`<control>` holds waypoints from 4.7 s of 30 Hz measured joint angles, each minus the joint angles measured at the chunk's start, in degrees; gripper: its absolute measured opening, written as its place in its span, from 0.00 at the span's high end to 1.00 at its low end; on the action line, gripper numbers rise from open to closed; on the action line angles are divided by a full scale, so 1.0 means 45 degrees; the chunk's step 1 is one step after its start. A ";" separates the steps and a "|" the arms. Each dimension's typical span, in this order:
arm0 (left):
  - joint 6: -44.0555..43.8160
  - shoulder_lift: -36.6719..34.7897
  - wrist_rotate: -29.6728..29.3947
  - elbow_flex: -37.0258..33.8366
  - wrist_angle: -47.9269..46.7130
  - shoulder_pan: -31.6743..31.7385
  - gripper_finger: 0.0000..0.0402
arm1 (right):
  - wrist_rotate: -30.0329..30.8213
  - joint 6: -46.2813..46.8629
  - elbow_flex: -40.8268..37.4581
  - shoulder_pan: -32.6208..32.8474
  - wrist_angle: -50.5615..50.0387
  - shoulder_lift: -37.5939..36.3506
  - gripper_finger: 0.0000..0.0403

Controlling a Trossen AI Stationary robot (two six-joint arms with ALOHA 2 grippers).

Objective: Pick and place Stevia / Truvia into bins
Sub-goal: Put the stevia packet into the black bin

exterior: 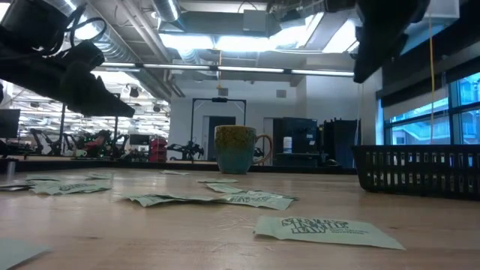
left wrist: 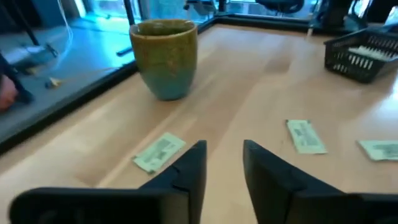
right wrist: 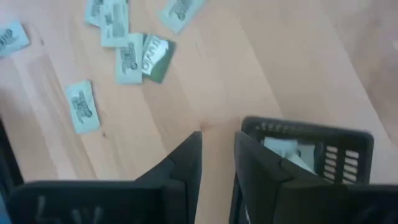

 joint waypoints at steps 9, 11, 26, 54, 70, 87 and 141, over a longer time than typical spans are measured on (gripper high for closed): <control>-0.0252 0.0992 0.0353 0.1938 -0.0387 0.0182 0.70 | 0.0098 -0.1900 -0.0020 -0.0470 0.1875 0.0000 0.76; -0.0227 0.1762 0.0432 0.2827 -0.1222 0.0483 0.71 | 0.0124 -0.2051 -0.0020 -0.0670 0.2194 0.0000 0.76; -0.0907 0.9211 0.3508 0.6256 -0.2903 0.5752 0.73 | 0.0091 -0.2360 -0.0024 -0.1263 0.2354 0.0000 0.76; 0.0866 1.6738 0.4655 1.0807 -0.5527 0.6980 0.79 | 0.0100 -0.2287 -0.0039 -0.1287 0.2342 0.0000 0.76; 0.0870 1.6699 0.5422 1.0760 -0.5741 0.7002 0.99 | 0.0103 -0.2288 -0.0039 -0.1287 0.2350 0.0000 0.76; 0.0469 1.3563 0.8494 1.0690 -0.5787 0.5475 1.00 | 0.0121 -0.3987 -0.0039 -0.1282 0.3719 0.0000 0.76; -0.2259 1.2871 -0.0459 1.0734 0.1124 -0.1885 1.00 | 0.2427 0.0303 -0.0036 -0.2885 0.7454 0.0010 0.76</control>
